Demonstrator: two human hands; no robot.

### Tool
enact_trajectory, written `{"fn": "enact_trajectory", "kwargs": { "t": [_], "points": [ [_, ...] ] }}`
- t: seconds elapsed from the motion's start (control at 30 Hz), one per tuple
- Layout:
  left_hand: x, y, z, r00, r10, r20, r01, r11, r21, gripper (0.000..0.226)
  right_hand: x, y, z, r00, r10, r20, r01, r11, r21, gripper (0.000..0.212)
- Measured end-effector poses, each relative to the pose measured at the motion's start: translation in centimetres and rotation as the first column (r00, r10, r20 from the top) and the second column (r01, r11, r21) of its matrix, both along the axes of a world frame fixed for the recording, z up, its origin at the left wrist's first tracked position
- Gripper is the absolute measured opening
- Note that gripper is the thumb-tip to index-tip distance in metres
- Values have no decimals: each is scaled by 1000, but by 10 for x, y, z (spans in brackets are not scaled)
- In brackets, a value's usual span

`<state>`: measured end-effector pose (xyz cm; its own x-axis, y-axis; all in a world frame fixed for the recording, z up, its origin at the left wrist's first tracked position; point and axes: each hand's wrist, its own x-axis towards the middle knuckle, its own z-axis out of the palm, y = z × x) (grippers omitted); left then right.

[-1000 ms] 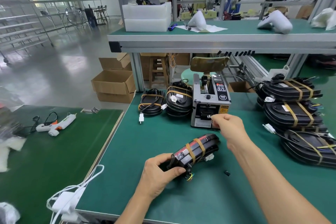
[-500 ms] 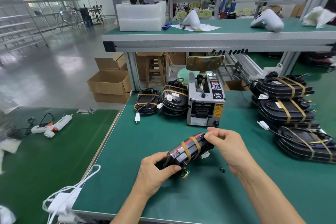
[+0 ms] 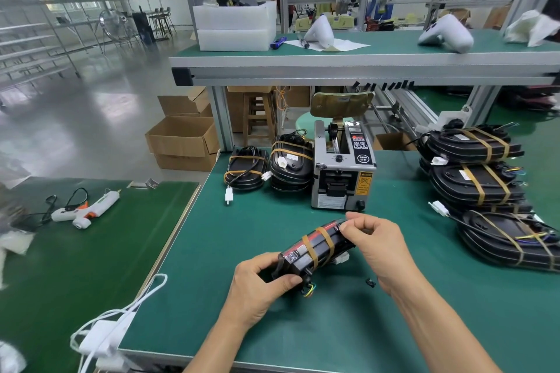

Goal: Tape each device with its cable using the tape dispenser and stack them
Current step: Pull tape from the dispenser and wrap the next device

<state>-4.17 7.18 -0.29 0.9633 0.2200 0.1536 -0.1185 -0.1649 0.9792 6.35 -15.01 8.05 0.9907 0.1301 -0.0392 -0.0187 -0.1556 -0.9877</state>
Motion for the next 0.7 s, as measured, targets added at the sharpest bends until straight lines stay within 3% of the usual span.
{"fn": "enact_trajectory", "kwargs": {
  "t": [0.47, 0.7],
  "points": [
    [-1, -2, 4, 1000, 7, 14, -6, 1000, -16, 53, -2, 8, -2, 996, -72, 43, 76, 992, -99, 19],
    [-1, -3, 5, 1000, 13, 11, -13, 1000, -16, 53, -1, 10, -7, 994, -112, 10, 113, 993, -43, 12]
  ]
}}
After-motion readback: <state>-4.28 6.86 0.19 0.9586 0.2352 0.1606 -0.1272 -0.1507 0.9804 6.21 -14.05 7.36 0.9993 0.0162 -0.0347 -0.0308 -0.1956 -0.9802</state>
